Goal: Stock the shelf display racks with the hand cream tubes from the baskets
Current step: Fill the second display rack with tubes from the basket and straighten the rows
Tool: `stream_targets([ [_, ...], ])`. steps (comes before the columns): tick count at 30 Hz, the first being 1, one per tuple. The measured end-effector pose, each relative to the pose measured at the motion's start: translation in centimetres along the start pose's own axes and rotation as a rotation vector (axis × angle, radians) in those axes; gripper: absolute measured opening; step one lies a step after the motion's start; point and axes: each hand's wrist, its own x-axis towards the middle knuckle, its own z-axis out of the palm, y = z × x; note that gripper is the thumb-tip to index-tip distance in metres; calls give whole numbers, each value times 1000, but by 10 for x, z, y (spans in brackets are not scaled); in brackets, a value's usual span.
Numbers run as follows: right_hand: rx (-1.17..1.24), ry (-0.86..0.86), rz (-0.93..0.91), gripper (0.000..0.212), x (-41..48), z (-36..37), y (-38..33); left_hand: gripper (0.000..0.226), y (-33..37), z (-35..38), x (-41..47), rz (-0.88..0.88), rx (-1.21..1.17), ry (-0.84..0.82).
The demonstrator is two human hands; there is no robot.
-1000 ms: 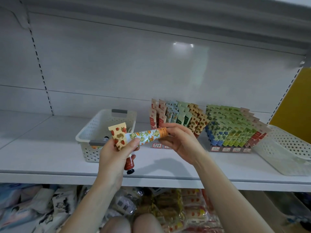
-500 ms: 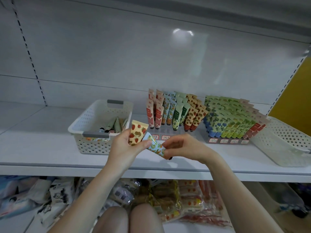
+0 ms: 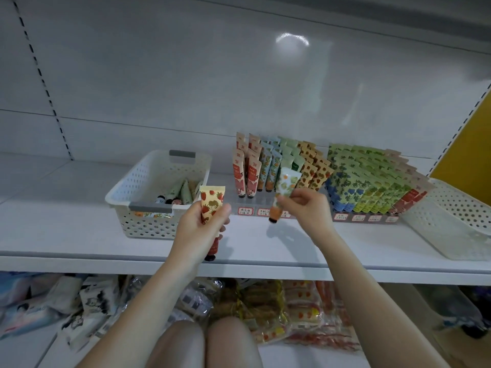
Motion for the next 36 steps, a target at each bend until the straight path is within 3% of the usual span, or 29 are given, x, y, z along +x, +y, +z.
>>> stream_targets([
  [4, 3, 197, 80, 22, 22, 11, 2, 2, -2, -3, 2, -21, -39, 8],
  [15, -150, 167, 66, 28, 63, 57, 2, 6, -1, -7, 18, -38, -121, 23],
  [27, -303, 77, 63, 24, 76, 70, 15, 1, -12, -9, 25, -62, -126, 10],
  [36, -387, 67, 23, 23, 78, 72, 16, 11, -20, -3, 25, -74, -94, 2],
])
